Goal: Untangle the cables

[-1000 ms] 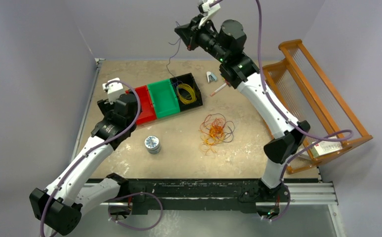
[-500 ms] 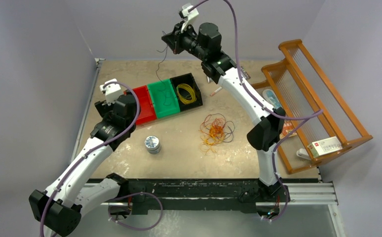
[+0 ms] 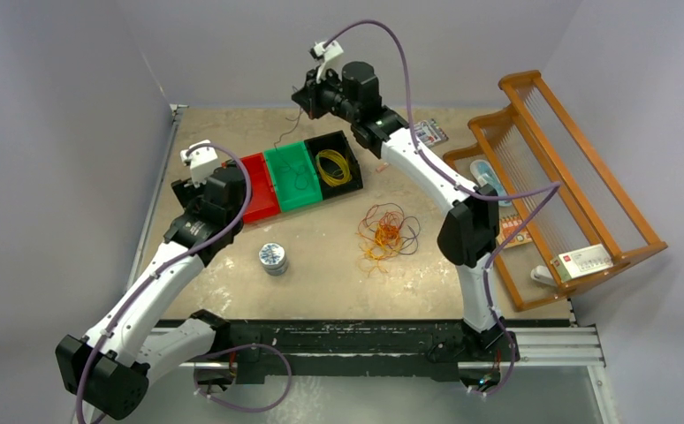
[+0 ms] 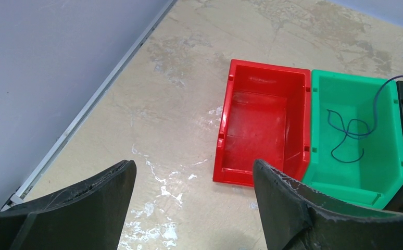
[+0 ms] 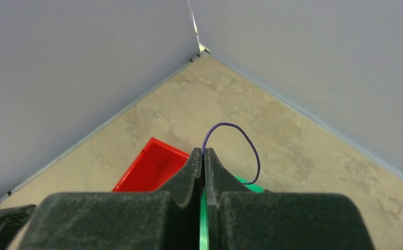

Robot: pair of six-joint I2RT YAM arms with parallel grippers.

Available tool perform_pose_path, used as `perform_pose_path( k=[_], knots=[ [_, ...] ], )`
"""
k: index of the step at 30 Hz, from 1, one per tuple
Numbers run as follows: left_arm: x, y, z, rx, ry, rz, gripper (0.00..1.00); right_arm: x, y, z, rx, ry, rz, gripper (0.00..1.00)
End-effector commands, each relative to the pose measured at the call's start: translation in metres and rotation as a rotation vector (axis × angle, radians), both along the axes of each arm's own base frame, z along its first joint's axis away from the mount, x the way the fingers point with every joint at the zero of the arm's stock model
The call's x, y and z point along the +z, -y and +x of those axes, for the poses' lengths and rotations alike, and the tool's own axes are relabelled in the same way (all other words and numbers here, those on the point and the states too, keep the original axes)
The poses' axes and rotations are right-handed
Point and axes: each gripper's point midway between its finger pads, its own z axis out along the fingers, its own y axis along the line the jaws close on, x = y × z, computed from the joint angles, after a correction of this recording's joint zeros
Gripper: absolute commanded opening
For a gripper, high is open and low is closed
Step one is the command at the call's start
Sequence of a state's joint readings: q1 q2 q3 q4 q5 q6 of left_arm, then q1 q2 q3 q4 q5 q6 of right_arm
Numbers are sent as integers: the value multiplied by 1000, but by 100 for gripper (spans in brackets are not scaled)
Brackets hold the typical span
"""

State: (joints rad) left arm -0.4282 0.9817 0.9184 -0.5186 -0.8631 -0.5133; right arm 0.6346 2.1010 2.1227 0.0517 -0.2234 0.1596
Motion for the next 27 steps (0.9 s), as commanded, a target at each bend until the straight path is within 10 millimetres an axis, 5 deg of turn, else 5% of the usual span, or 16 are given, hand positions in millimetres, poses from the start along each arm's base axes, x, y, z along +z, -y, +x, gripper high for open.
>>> perform_pose_path(
  k=[1, 15, 27],
  knots=[
    [4, 0, 4, 2, 24, -23, 82, -13, 1, 6, -27, 19, -19, 0],
    [-2, -3, 10, 1, 7, -43, 80, -109, -7, 24, -25, -66, -161, 0],
    [-7, -4, 14, -6, -7, -59, 80, -159, -42, -13, 231, -33, -290, 0]
  ],
)
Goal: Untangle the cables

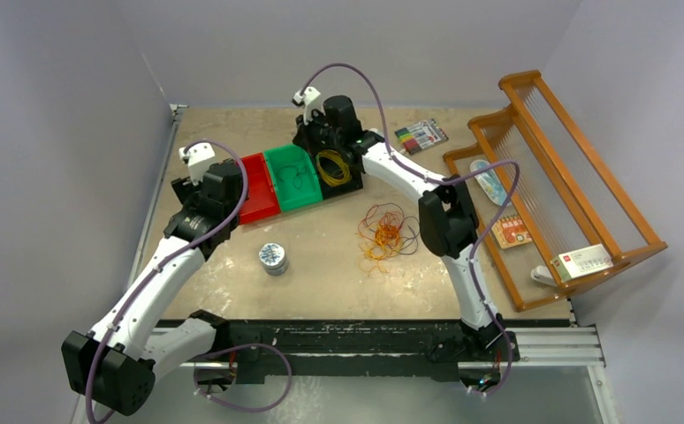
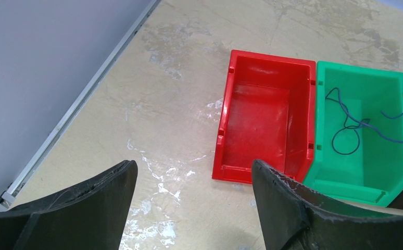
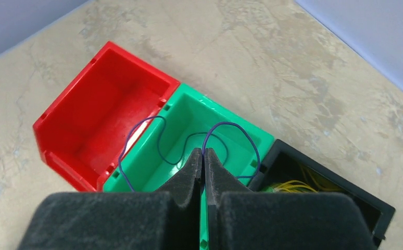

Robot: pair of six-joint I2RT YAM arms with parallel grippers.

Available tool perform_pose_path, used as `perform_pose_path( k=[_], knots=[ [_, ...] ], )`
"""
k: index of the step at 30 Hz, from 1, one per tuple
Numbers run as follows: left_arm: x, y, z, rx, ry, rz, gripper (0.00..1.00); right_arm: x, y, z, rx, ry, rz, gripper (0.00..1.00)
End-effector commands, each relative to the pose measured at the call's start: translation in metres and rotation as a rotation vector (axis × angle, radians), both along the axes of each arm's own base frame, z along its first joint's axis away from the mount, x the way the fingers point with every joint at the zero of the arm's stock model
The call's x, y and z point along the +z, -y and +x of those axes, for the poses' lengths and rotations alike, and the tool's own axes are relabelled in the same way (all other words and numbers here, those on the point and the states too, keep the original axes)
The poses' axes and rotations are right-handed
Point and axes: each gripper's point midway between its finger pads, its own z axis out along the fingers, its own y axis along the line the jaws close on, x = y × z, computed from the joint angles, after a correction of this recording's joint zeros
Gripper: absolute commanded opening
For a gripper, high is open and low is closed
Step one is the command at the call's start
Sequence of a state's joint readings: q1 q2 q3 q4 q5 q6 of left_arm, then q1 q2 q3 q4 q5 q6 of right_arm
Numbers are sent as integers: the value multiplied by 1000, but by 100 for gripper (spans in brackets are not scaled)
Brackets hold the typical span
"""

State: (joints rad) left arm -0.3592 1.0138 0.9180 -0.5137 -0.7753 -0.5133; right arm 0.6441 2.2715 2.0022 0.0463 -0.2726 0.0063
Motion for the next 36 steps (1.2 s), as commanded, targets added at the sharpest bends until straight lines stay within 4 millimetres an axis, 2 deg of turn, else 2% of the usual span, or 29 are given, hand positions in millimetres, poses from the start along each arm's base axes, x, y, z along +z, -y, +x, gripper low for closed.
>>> perform_pose_path(
  k=[1, 5, 11, 17, 22, 25, 36],
  knots=[
    [6, 1, 6, -2, 36, -24, 80, 4, -29, -25, 172, 72, -26, 0],
    [5, 1, 7, -1, 34, -27, 80, -11, -37, -29, 192, 57, -52, 1],
    [4, 1, 7, -3, 32, -30, 79, -30, -39, -22, 182, 43, -79, 4],
    [3, 1, 8, -6, 28, -33, 79, -31, -32, -8, 105, 59, -102, 10],
    [3, 1, 8, -6, 28, -36, 79, -13, -23, -7, 44, 89, -73, 30],
    [3, 1, 9, -7, 29, -38, 79, 3, -18, -8, 23, 115, -50, 37],
    [1, 7, 12, -51, 27, -63, 79, 45, -1, -28, -7, 138, 18, 43]
  ],
)
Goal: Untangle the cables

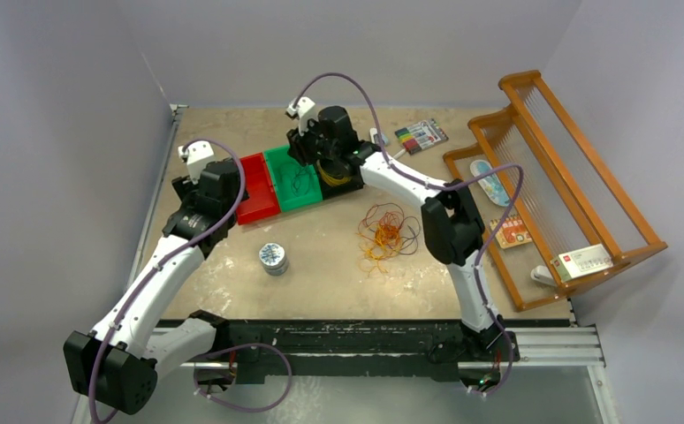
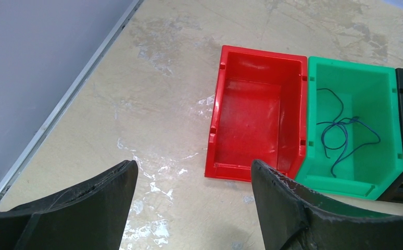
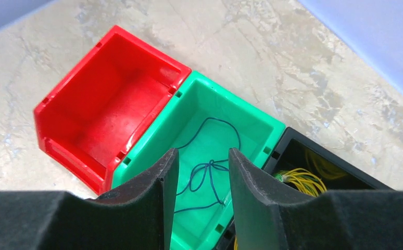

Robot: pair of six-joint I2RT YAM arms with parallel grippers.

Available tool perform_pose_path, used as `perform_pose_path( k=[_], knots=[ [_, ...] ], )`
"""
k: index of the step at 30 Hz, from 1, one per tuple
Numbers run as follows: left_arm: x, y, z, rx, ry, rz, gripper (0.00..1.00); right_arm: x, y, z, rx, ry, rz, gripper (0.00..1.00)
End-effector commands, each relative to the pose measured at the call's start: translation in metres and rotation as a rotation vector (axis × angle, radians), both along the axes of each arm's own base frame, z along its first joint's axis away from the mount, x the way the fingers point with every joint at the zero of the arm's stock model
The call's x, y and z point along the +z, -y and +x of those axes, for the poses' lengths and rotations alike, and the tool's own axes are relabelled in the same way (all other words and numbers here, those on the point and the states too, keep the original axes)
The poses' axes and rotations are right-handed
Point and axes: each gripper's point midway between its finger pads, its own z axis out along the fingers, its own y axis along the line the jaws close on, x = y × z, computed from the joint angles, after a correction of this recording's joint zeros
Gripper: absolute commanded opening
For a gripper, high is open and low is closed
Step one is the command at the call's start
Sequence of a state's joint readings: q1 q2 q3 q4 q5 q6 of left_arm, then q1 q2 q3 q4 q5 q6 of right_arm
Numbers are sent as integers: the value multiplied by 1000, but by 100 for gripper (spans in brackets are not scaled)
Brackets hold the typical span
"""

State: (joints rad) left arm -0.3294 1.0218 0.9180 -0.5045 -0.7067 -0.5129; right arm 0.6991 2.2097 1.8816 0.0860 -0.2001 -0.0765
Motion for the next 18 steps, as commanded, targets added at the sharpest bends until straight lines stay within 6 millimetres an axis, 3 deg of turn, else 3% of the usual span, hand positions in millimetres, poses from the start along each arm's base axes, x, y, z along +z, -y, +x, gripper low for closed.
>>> perform_pose_path(
  k=[1, 9, 12, 18],
  knots=[
    [6, 6, 8, -32, 42, -30, 79, 59, 7, -7, -20, 75, 106, 44],
    [9, 24, 14, -136, 69, -72, 79, 80, 41, -26, -115, 53, 165, 45],
    [4, 36, 19, -178, 52, -114, 78, 92, 66, -34, -195, 44, 207, 46],
    [-6, 82, 24, -300, 55, -192, 73, 85, 129, -54, -420, 15, 244, 48]
  ],
)
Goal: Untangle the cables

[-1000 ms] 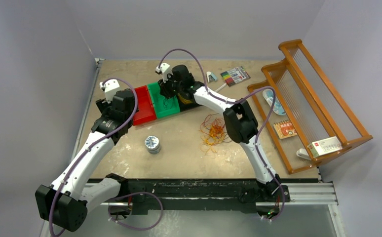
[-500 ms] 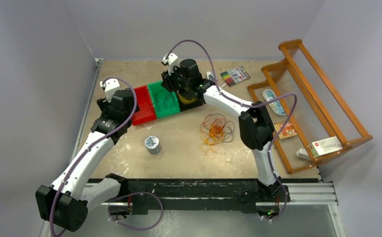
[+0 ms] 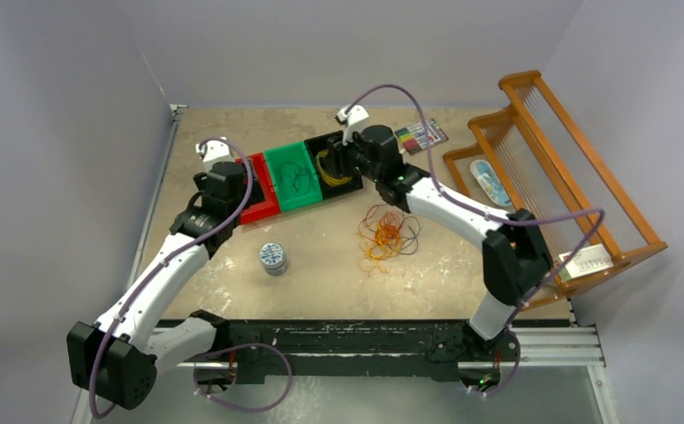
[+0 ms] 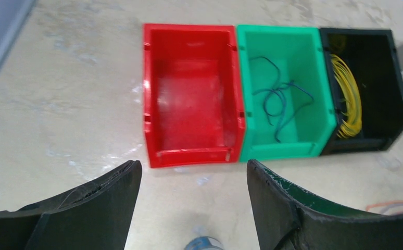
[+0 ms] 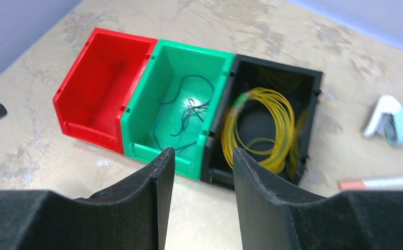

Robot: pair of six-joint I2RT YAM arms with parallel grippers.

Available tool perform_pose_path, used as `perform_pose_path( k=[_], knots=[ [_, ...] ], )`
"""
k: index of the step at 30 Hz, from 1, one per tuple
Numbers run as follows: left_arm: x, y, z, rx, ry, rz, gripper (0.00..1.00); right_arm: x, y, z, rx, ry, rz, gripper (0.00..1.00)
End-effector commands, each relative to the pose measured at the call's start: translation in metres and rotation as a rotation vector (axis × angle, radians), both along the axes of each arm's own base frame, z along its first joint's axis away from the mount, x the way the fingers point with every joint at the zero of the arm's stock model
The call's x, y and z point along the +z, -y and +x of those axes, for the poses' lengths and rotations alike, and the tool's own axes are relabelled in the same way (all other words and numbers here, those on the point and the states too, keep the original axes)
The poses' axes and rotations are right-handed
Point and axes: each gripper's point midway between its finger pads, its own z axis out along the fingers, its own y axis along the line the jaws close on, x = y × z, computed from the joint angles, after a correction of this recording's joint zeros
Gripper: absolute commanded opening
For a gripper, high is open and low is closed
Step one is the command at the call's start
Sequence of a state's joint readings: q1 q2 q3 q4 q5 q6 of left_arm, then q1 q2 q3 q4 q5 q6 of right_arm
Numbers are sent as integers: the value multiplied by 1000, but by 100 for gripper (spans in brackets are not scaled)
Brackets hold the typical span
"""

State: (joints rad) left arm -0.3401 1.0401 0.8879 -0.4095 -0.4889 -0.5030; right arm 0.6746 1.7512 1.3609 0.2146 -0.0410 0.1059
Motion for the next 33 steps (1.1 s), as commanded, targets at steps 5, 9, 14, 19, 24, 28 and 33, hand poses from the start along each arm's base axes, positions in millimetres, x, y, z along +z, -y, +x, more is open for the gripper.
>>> perform_pose_path(
  k=[5, 9, 14, 19, 24, 28, 33],
  knots=[
    [9, 86, 6, -207, 69, -48, 73, 20, 93, -14, -333, -28, 89, 48],
    [3, 114, 5, -290, 63, -83, 73, 14, 132, -43, -420, -64, 102, 48],
    [-14, 136, 5, -346, 34, -100, 73, -17, 174, -84, -533, -143, 111, 48],
    [-22, 153, 9, -382, 22, -120, 73, -33, 199, -112, -628, -234, 112, 49],
    [-22, 159, 18, -390, 27, -102, 73, -53, 222, -130, -772, -337, 112, 52],
    [-20, 161, 24, -393, 26, -76, 73, -70, 228, -139, -828, -410, 94, 53],
    [-16, 158, 24, -384, 37, -70, 73, -90, 238, -144, -874, -479, 62, 53]
  ],
)
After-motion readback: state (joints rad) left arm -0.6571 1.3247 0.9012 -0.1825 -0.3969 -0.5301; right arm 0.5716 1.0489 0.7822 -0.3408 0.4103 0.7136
